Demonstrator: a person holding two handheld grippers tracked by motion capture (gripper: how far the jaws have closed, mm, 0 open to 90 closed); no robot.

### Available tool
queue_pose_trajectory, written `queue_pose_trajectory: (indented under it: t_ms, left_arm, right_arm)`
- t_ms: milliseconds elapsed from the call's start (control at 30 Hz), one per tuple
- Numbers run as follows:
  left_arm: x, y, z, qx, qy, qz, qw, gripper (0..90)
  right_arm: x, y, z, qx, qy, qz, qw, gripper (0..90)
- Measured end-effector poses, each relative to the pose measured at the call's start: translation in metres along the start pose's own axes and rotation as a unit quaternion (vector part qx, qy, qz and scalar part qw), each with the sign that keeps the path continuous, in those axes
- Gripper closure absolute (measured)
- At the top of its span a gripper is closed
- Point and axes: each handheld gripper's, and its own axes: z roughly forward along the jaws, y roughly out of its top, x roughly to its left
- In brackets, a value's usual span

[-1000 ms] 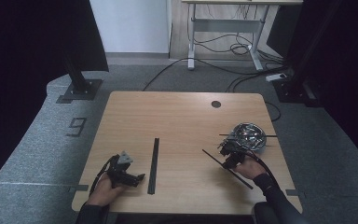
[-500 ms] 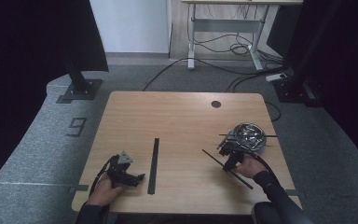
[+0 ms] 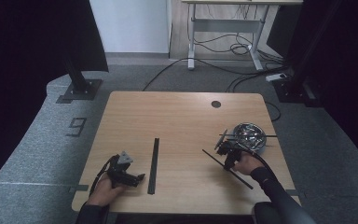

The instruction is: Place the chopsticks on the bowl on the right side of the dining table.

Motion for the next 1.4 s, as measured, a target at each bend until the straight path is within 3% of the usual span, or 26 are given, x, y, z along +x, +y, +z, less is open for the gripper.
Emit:
queue_pose_trajectory:
  t_ms: [367,833,1400]
  left_arm:
    - [0.000,0.000,0.000,0.000,0.000,0.000,1.0000,0.0]
    - [0.000,0.000,0.000,0.000,0.000,0.000,1.0000,0.0]
    - [0.000,0.000,0.000,0.000,0.000,0.000,1.0000,0.0]
  right_arm:
    - [0.001,0.004,0.000,0.014,0.002,0.009,0.9999,85.5]
    - [-0.003,0.000,-0.001,0.009,0.009,0.013,0.9998,85.7]
    - [-0.004,-0.004,-0.036,-0.018,0.017,0.011,0.9996,85.7]
